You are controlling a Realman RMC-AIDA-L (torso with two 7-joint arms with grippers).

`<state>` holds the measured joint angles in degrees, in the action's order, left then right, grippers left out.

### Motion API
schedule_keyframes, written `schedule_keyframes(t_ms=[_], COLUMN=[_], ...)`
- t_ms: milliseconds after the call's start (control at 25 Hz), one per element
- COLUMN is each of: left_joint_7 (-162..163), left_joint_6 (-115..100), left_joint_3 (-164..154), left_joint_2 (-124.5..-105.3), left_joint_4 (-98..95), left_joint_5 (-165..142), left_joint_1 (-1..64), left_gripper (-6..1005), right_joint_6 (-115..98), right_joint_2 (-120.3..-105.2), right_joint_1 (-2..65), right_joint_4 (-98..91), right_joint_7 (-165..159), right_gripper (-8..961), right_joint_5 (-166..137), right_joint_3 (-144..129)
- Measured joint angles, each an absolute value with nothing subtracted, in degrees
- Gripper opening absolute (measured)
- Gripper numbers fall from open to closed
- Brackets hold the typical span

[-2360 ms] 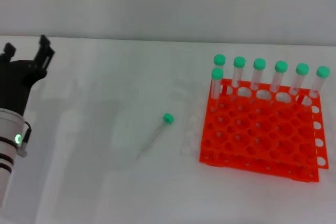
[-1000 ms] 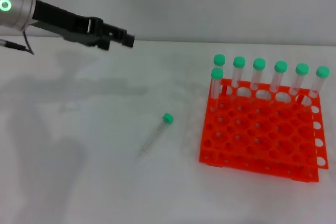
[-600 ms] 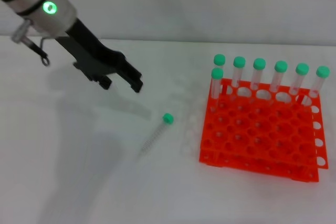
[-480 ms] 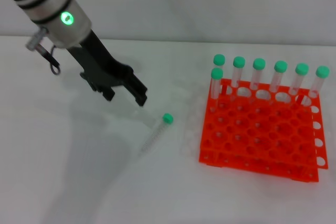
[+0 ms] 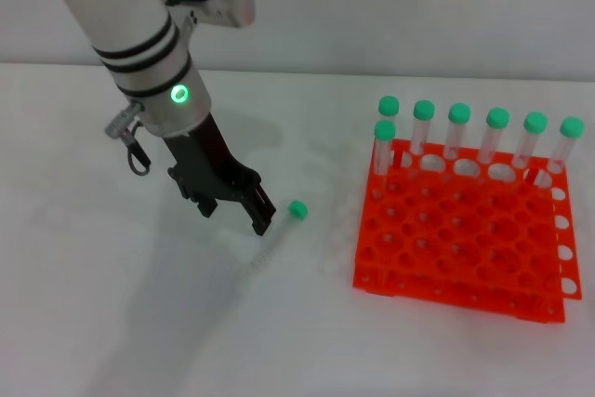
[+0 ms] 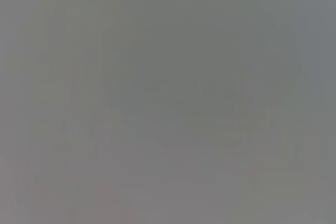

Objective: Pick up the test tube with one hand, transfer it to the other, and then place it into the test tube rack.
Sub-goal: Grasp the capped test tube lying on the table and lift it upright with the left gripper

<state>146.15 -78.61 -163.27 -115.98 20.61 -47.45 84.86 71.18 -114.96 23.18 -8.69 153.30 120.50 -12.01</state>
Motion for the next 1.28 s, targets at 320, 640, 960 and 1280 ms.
schedule_keyframes(t_ms=[320,640,960,1280], left_joint_7=[148.8,149.6,151.1,151.8], left_joint_6=[-74.2,-71.4,-69.3,-66.5], left_joint_3=[-163.1,-163.0,-163.0,-163.0], left_joint_2=[-118.24,-118.58,-118.86,-118.87], left_joint_4=[17.8,14.1,11.9,10.1], left_joint_5=[-51.3,-51.9,-52.4,-54.4], left_joint_1=[84.8,84.5,82.6,81.3], left_gripper=[783,709,640,448], right_joint_6=[71.2,71.2,71.5,71.6], right_joint_2=[-114.94,-114.97,-114.96,-114.96], right_joint_1=[22.6,22.5,22.4,22.9], right_joint_4=[-8.7,-8.9,-9.0,-9.0], right_joint_7=[153.3,153.3,153.3,153.3], right_gripper=[775,770,765,759], right_joint_5=[120.5,120.4,120.3,120.4], right_joint_3=[-11.9,-11.9,-12.0,-12.2])
